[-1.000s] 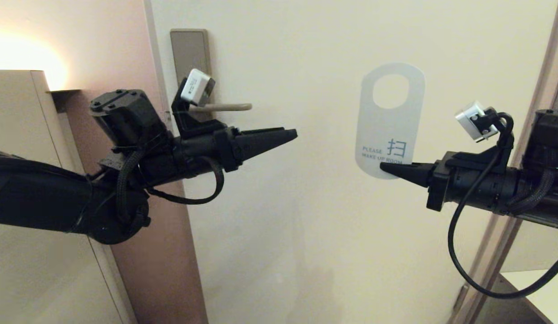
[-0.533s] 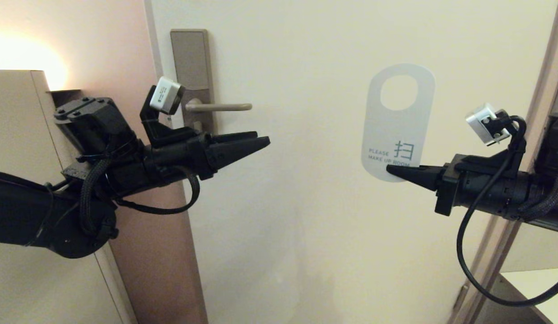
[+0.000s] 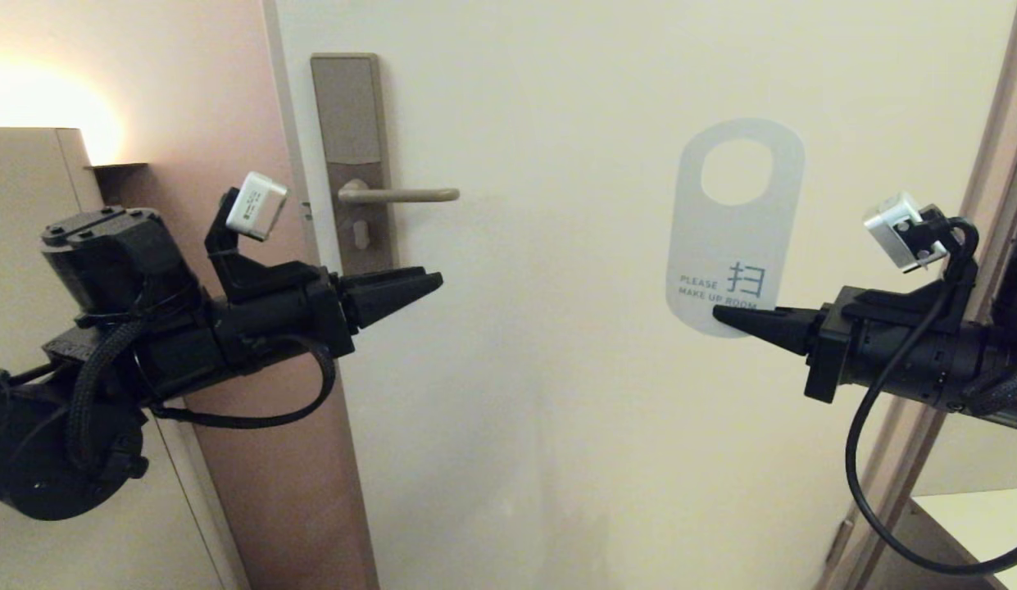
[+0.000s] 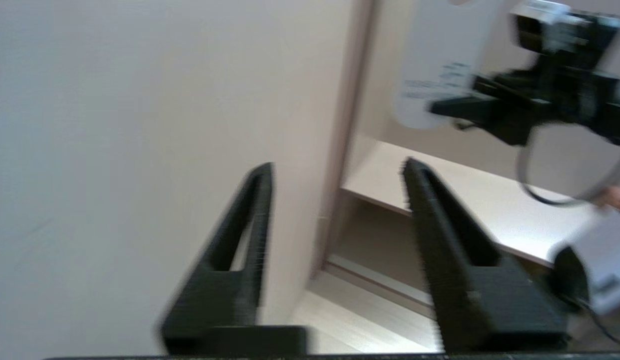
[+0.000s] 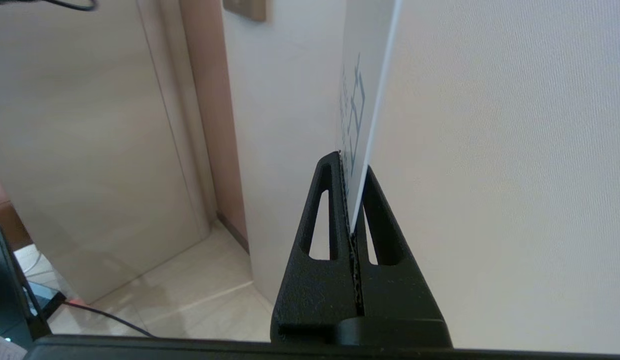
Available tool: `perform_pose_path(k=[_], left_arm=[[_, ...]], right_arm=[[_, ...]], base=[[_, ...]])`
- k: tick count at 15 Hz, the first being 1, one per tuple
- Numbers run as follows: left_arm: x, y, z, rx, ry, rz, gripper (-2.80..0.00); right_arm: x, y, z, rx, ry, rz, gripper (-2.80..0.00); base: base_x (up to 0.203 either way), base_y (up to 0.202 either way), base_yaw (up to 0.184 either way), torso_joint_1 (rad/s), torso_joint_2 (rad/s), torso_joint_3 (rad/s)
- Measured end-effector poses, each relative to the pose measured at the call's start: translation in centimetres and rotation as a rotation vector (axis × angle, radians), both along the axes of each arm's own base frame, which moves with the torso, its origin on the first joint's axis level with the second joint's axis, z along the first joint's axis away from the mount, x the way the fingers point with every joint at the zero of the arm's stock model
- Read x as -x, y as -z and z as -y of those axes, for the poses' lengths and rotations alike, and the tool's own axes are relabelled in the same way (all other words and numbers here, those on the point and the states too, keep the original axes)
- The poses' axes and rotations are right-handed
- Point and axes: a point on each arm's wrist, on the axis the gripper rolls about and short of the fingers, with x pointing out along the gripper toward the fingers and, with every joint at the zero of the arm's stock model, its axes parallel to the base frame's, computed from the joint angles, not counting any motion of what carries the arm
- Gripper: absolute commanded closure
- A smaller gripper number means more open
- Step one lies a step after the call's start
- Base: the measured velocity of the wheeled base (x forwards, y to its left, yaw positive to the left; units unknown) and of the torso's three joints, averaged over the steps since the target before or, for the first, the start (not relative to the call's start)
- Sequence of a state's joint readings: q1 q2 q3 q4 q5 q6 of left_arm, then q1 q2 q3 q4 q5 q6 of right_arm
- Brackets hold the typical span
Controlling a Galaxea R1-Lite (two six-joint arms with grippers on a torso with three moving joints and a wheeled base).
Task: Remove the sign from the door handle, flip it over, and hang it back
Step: Hang the sign back with the other side facing out
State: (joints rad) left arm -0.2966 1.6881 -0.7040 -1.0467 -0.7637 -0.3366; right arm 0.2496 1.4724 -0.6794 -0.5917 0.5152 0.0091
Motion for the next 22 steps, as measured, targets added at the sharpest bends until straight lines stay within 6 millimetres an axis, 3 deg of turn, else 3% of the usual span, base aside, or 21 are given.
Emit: perform_pose_path(k=[4,10,15,22], left_arm=[[1.5,0.2,-1.6,-0.107,-0.132,0.056,0.0],[4.3,0.1,-5.1,-0.342,-0.501,0.043,0.0],[9.7,1.5,-8.6,-0.363,-0.695,0.009,0.0],[18.4,5.8,-10.1,-0.379,-0.831,-0.065,0.0]], right_arm=[[0.2,0.1,0.2,0.008,0.043,0.0,0.0],[0.6,-0.4,1.1,0.003,0.079,0.019,0.0],[1.1,-0.5,2.3,0.002,0.123,0.031,0.0],[1.7,-1.2,3.6,-0.004,0.18,0.061,0.0]], base=[[0.0,0.0,0.0,0.0,0.0,0.0],[0.0,0.0,0.0,0.0,0.0,0.0],[0.0,0.0,0.0,0.0,0.0,0.0],[0.0,0.0,0.0,0.0,0.0,0.0]])
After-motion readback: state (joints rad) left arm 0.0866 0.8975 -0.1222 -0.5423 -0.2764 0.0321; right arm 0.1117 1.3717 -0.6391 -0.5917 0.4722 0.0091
